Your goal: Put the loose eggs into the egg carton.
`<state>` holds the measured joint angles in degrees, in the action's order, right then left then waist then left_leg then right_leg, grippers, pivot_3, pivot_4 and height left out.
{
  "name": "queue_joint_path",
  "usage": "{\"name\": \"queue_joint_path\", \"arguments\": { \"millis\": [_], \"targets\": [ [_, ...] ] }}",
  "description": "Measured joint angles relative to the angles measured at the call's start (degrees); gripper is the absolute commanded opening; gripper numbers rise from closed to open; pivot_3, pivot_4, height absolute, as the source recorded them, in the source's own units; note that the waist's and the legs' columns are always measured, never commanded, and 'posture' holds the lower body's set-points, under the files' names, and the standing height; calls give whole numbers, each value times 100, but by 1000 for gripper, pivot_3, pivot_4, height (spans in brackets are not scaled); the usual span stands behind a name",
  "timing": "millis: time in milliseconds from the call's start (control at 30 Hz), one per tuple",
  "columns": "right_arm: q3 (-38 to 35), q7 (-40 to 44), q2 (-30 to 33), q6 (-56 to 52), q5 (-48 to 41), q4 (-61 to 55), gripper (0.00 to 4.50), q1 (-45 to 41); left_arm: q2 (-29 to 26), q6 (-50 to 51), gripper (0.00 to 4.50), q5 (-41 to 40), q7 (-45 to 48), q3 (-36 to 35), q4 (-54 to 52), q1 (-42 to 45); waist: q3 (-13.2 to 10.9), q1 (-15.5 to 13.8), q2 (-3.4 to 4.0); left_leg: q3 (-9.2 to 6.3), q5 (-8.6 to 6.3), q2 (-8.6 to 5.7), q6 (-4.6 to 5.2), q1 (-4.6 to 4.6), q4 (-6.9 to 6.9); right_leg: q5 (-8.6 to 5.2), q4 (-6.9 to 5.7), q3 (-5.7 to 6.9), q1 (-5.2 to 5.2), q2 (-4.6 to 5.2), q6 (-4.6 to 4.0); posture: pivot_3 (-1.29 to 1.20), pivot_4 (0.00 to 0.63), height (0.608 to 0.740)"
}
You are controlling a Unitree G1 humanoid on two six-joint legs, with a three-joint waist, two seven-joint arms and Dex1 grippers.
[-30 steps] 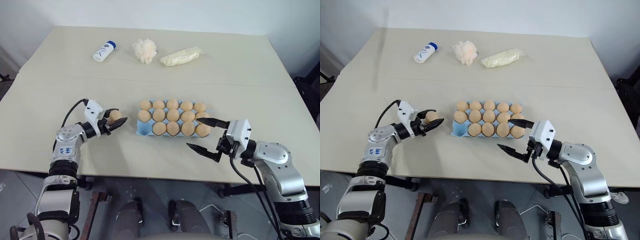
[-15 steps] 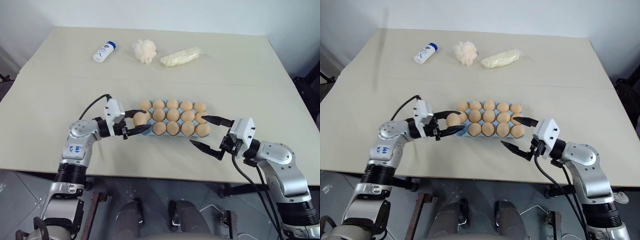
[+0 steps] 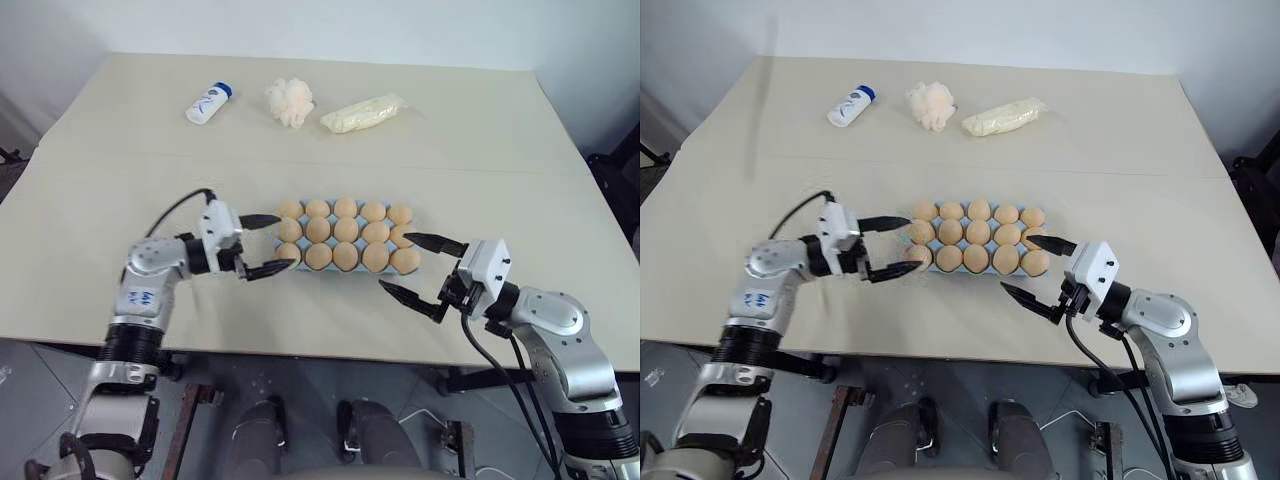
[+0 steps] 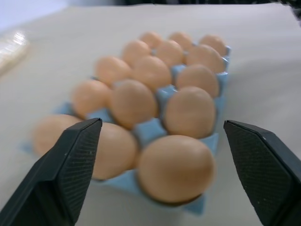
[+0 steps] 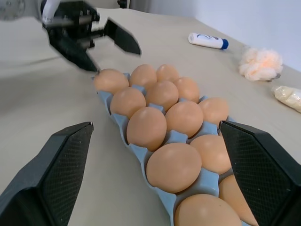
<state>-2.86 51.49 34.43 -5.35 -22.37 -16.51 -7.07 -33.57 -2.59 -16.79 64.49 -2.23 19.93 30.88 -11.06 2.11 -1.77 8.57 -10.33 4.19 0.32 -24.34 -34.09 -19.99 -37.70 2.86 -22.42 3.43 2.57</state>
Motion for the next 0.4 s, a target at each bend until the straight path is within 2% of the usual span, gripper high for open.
{"name": "queue_joint_path", "arguments": {
  "millis": [100, 167, 400],
  "targets": [
    [-158, 97, 165, -10, -41, 18, 4500, 98, -624, 1, 4347, -80, 158, -483, 121, -259, 0, -3, 0, 0, 0, 0, 0, 0, 5, -3, 2, 1, -2, 2, -5, 0, 150, 740],
    [-193, 137, 169, -9, -58, 23, 4500, 84, -801, -56, 4347, -92, 219, -648, 186, -490, 0, -16, 0, 0, -8, -1, -12, 0, 5, -4, 4, 1, -2, 5, -6, 0, 150, 740],
    [-205, 232, 170, -1, -72, 187, 4500, 0, -771, -169, 4347, -57, -134, -873, 72, -1150, 0, -55, 0, -7, -16, -2, -20, -2, 5, -4, 7, 3, -1, 17, -8, 0, 150, 740]
  ]
}}
